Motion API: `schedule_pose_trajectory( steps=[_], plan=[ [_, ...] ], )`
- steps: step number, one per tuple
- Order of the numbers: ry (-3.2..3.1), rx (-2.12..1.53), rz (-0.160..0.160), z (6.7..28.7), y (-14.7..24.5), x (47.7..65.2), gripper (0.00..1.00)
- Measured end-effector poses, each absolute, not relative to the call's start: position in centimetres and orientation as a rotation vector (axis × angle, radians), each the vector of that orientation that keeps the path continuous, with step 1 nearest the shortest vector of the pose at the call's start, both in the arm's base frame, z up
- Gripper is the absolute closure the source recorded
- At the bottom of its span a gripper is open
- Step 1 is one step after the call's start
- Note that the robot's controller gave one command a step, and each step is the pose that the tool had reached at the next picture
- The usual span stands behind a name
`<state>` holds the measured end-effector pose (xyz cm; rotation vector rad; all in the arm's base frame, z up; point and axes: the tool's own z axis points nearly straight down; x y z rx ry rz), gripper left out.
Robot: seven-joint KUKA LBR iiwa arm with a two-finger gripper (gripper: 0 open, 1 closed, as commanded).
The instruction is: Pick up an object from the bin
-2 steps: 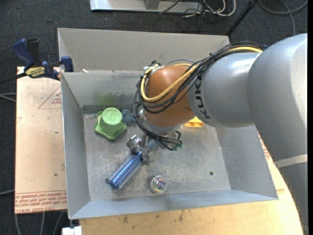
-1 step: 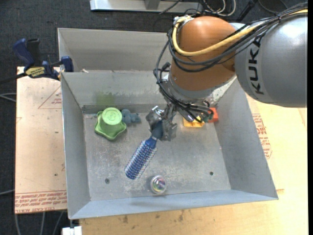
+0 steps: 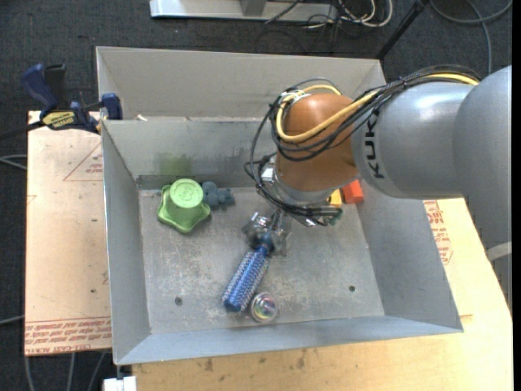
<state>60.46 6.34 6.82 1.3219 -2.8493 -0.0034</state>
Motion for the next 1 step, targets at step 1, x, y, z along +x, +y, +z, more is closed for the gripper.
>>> schedule_pose_trajectory(
  steps=[1],
  plan=[
    [-2.79, 1.47, 0.005, 28.18, 7.0, 62.7, 1.0]
  ],
)
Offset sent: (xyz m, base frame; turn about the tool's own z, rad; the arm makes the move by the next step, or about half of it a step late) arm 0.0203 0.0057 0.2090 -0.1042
